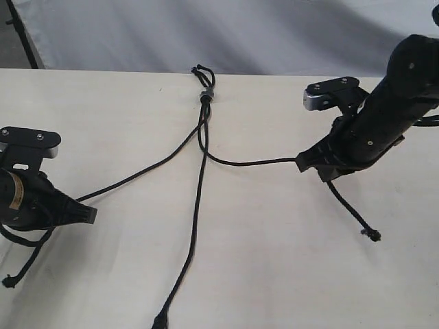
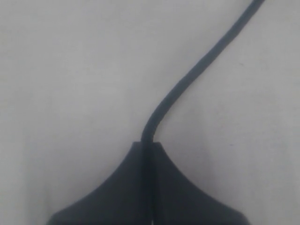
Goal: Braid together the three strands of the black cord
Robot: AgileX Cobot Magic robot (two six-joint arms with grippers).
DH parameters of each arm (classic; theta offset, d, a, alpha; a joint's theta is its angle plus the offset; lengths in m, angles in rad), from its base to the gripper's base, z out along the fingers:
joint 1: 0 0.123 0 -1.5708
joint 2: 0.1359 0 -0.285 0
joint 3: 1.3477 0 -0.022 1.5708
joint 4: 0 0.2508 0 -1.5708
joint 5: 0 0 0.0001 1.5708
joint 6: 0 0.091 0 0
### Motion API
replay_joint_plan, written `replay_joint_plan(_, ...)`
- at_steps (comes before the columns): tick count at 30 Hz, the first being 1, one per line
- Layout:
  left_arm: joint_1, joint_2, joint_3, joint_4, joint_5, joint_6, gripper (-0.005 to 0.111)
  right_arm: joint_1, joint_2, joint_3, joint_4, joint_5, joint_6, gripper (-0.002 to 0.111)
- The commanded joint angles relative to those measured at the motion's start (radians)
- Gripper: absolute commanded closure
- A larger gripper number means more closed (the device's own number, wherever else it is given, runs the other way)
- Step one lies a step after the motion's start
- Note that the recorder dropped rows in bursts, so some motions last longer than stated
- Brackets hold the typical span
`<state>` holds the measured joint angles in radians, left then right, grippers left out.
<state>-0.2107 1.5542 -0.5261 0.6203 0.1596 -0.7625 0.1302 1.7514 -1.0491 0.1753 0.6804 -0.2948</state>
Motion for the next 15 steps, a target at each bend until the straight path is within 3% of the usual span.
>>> replay_joint_plan(1, 0.003, 0.003, 0.008, -0.003, -0.005, -0.015, 0.106, -0.024, 0.061, 0.003, 0.015, -0.024, 0.016, 0.108)
replay_joint_plan(6, 0.003, 0.003, 0.008, -0.003, -0.005, -0.017, 0.103, -0.024, 0.149, 0.003, 0.015, -0.026, 0.045, 0.108)
replay_joint_plan(12, 0.003, 0.003, 0.008, -0.003, -0.005, -0.031, 0.062, -0.024, 0.213, 0.003, 0.005, -0.044, 0.1, 0.108)
replay_joint_plan(15, 0.003, 0.003, 0.008, -0.003, -0.01, -0.031, 0.052, -0.018, 0.222, 0.003, -0.026, -0.059, 0.148, 0.107)
